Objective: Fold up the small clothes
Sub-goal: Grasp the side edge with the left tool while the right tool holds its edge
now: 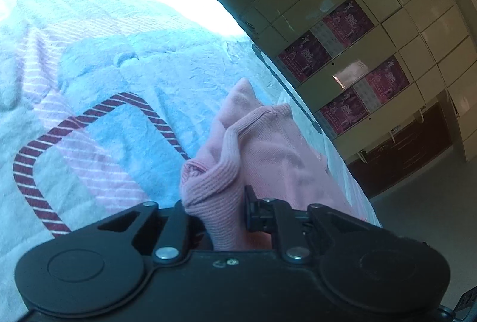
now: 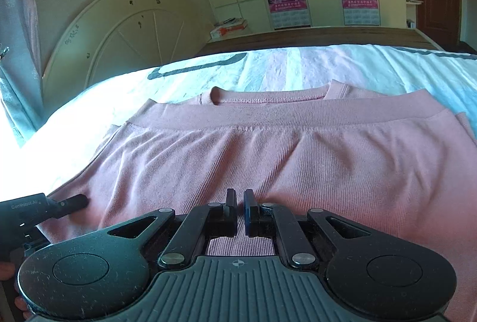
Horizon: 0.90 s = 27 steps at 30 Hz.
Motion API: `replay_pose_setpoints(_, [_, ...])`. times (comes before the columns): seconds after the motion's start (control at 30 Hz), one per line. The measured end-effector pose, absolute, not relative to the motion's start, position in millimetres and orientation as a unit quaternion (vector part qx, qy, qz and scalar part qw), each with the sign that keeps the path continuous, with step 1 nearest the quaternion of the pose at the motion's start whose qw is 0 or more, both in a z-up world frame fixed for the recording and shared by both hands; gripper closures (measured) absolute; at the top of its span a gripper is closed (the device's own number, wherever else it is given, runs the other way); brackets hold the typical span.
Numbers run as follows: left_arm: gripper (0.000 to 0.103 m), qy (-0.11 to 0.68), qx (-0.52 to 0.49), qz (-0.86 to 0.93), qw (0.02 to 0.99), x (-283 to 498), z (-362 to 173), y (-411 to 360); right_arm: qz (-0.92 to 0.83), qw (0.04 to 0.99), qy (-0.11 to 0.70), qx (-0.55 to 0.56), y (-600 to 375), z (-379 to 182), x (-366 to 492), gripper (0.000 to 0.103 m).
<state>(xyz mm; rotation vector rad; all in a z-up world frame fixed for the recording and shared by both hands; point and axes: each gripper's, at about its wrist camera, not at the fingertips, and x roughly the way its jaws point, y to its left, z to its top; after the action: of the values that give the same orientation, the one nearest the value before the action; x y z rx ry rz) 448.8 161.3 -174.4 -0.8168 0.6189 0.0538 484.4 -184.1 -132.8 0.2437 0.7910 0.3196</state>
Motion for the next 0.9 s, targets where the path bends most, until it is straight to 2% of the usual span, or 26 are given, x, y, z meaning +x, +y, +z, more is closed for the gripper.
replay_pose_setpoints(0.13, [0.094,0.269,-0.361,0.02,0.893,440.6,-156.5,154.3,0.156,0.895,0.404,0.109,-181.1,-145.1,491.8,0.097])
replay_pose_setpoints(0.2, [0.086,0.303,-0.351,0.046,0.885,449.2,-164.5,152.5,0.158,0.893,0.407,0.107,-180.1,-145.8,494.7,0.097])
replay_pose_setpoints(0.27, [0.085,0.299,-0.358,0.049,0.883,451.4,-171.4,153.8,0.159,0.892,0.409,0.106,-179.4,-146.9,496.5,0.097])
replay_pose_setpoints(0.4, [0.089,0.31,-0.341,0.058,0.886,453.9,-165.1,149.6,0.162,0.89,0.409,0.122,-183.7,-149.6,497.1,0.098])
replay_pose_setpoints(0.47, [0.093,0.311,-0.339,0.058,0.886,453.8,-160.8,147.8,0.162,0.888,0.409,0.135,-187.8,-152.2,498.0,0.103])
replay_pose_setpoints(0.67, [0.095,0.287,-0.323,0.046,0.901,451.1,-137.1,132.7,0.175,0.884,0.409,0.143,-194.0,-153.4,501.3,0.103])
replay_pose_setpoints(0.9, [0.095,0.268,-0.245,-0.01,0.932,459.6,-89.2,67.9,0.179,0.877,0.398,0.199,-225.7,-143.1,500.5,0.103])
